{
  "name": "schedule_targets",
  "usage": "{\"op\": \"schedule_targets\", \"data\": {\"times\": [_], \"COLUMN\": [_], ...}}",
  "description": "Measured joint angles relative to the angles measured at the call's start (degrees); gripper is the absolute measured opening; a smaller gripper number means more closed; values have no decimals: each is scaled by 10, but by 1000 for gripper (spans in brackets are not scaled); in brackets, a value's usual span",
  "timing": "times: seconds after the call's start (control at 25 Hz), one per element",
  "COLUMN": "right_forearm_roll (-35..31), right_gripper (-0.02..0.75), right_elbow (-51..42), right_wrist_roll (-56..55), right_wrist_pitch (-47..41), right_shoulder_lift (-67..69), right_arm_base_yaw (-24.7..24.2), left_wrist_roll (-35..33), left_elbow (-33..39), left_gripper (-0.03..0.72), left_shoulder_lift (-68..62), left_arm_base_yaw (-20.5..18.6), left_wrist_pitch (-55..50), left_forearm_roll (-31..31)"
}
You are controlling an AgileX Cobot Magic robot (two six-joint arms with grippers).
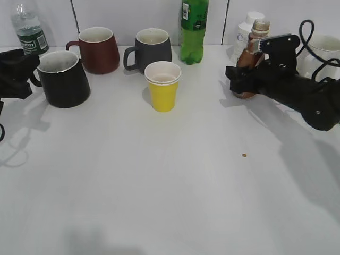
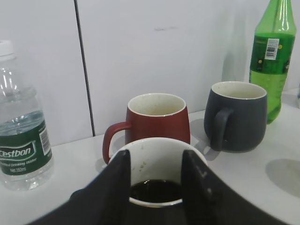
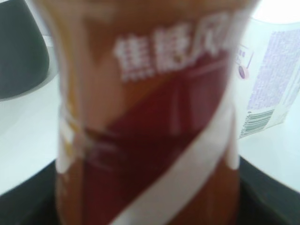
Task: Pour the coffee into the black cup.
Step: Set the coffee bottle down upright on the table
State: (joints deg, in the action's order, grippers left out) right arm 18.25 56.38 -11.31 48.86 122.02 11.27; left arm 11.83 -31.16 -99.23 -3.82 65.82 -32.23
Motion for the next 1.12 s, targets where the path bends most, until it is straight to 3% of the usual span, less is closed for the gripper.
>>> {"op": "schedule_targets", "data": {"times": [0.32, 0.56, 0.76, 1.12], "right_forearm_roll": [-2, -2, -2, -2], "right_gripper": [527, 627, 642, 643], "right_elbow": [11, 11, -1, -60], "right_wrist_roll": [1, 0, 0, 0], "right_wrist_pitch": [4, -53, -74, -83], "right_shoulder_lift": [14, -2, -36, -66], "right_arm_base_yaw": [0, 0, 0, 0], "left_wrist_roll": [1, 3, 18, 87], "left_elbow": [0, 0, 0, 0], "left_gripper": [288, 288, 299, 549], "left_shoulder_lift": [0, 0, 0, 10], "left_arm_base_yaw": [0, 0, 0, 2], "left_wrist_pitch": [0, -1, -30, -106], "left_forearm_roll": [-3, -3, -4, -19]}}
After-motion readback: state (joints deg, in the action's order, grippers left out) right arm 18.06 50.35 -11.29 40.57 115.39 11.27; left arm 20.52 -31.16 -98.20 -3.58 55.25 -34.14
